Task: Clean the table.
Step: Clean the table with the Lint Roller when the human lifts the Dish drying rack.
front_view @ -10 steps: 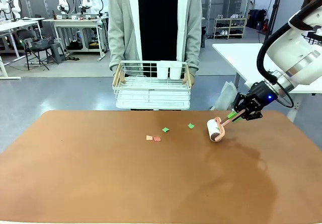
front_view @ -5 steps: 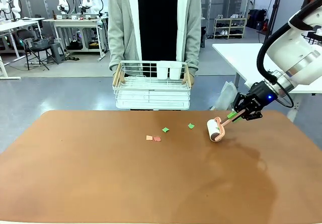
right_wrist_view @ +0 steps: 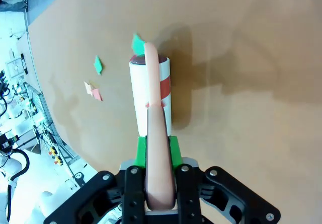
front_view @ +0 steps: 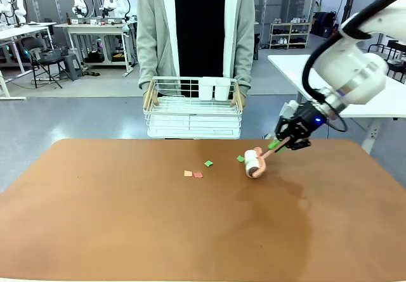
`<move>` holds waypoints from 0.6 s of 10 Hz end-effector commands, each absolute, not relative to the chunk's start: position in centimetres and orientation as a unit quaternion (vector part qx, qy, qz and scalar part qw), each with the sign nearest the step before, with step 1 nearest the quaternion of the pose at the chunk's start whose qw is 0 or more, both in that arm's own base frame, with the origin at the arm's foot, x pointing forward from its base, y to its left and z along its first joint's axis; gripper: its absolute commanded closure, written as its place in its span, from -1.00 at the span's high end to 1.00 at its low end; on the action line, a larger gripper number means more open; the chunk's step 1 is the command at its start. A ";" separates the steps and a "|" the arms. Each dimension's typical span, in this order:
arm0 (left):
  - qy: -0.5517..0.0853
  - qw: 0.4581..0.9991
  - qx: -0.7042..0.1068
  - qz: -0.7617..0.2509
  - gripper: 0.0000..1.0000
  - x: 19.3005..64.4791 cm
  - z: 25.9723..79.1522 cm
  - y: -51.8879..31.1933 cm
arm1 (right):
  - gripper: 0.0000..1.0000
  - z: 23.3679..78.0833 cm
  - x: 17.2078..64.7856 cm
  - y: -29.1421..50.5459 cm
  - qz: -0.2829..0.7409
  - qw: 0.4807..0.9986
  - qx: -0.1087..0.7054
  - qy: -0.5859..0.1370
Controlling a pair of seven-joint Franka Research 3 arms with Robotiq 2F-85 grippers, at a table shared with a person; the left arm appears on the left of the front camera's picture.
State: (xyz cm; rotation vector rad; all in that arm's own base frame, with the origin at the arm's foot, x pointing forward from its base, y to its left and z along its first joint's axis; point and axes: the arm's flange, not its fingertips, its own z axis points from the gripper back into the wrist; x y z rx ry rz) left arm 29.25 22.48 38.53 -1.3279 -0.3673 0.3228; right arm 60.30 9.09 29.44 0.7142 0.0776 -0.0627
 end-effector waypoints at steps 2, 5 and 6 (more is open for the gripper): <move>-0.179 0.754 -0.617 0.138 1.00 29.1 38.4 22.8 | -0.59 24.1 62.8 18.3 0.000 0.943 0.309 0.124; -0.179 0.754 -0.617 0.138 1.00 29.1 38.4 22.8 | -0.59 21.5 61.6 28.1 0.050 0.940 0.283 0.186; -0.179 0.754 -0.617 0.138 1.00 29.1 38.4 22.8 | -0.59 21.1 61.1 30.4 0.057 0.943 0.265 0.193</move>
